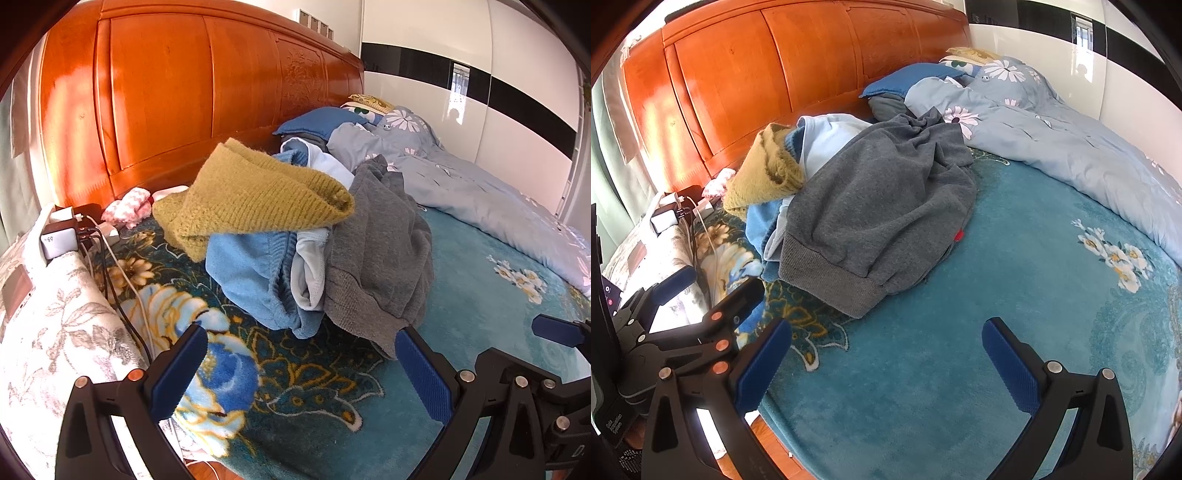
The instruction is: Fold clothes
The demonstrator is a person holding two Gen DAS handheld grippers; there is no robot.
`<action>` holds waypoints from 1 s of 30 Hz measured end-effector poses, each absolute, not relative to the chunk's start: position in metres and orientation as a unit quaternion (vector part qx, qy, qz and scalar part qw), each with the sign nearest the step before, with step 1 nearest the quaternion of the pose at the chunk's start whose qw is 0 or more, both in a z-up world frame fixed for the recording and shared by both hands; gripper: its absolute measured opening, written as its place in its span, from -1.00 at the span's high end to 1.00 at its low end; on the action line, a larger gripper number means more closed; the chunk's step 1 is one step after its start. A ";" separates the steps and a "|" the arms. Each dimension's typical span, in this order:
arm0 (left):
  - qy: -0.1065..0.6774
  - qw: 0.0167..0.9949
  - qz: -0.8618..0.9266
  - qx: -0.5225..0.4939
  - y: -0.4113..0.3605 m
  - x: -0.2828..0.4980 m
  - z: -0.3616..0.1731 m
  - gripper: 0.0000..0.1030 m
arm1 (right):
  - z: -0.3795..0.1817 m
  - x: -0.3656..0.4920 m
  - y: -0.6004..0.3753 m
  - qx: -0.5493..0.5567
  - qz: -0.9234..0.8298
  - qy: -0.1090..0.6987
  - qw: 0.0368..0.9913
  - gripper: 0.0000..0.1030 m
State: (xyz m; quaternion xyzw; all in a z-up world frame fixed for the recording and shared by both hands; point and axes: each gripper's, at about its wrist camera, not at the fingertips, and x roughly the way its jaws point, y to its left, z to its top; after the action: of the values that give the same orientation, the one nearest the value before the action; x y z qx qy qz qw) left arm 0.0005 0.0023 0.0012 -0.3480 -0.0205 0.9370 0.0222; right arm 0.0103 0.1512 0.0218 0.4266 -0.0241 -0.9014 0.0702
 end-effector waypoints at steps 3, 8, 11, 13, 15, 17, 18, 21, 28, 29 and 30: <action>0.001 0.014 0.938 -0.347 0.006 0.001 0.001 -1.00 | 0.022 0.010 0.152 0.427 -0.902 -0.025 0.069 -1.00; 0.005 0.016 0.938 -0.345 0.007 0.002 0.002 -1.00 | 0.021 0.010 0.153 0.427 -0.901 -0.026 0.066 -1.00; 0.004 0.023 0.939 -0.343 0.007 0.002 0.002 -1.00 | 0.022 0.011 0.154 0.426 -0.902 -0.026 0.066 -1.00; 0.005 0.026 0.940 -0.339 0.008 0.003 0.003 -1.00 | 0.023 0.012 0.154 0.425 -0.902 -0.027 0.066 -1.00; 0.005 0.027 0.941 -0.338 0.009 0.003 0.003 -1.00 | 0.023 0.012 0.154 0.424 -0.903 -0.026 0.066 -1.00; 0.006 0.028 0.942 -0.335 0.010 0.004 0.003 -1.00 | 0.024 0.012 0.154 0.424 -0.903 -0.025 0.064 -1.00; 0.007 0.028 0.942 -0.334 0.010 0.004 0.003 -1.00 | 0.024 0.012 0.154 0.424 -0.903 -0.024 0.063 -1.00; 0.008 0.032 0.942 -0.333 0.011 0.005 0.003 -1.00 | 0.024 0.012 0.154 0.424 -0.903 -0.024 0.062 -1.00; -0.012 0.047 0.941 -0.335 0.007 0.005 0.002 -1.00 | 0.027 0.013 0.154 0.420 -0.905 -0.026 0.063 -1.00; -0.013 0.047 0.941 -0.334 0.007 0.005 0.002 -1.00 | 0.028 0.013 0.154 0.419 -0.905 -0.024 0.063 -1.00; -0.013 0.046 0.942 -0.332 0.006 0.006 0.003 -1.00 | 0.028 0.013 0.154 0.419 -0.906 -0.023 0.063 -1.00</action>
State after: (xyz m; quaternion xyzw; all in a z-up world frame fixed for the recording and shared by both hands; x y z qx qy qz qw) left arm 0.0056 0.0065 0.0026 -0.3324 -0.0133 0.9419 0.0463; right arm 0.0130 0.1535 0.0279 0.4186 -0.0230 -0.9057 0.0629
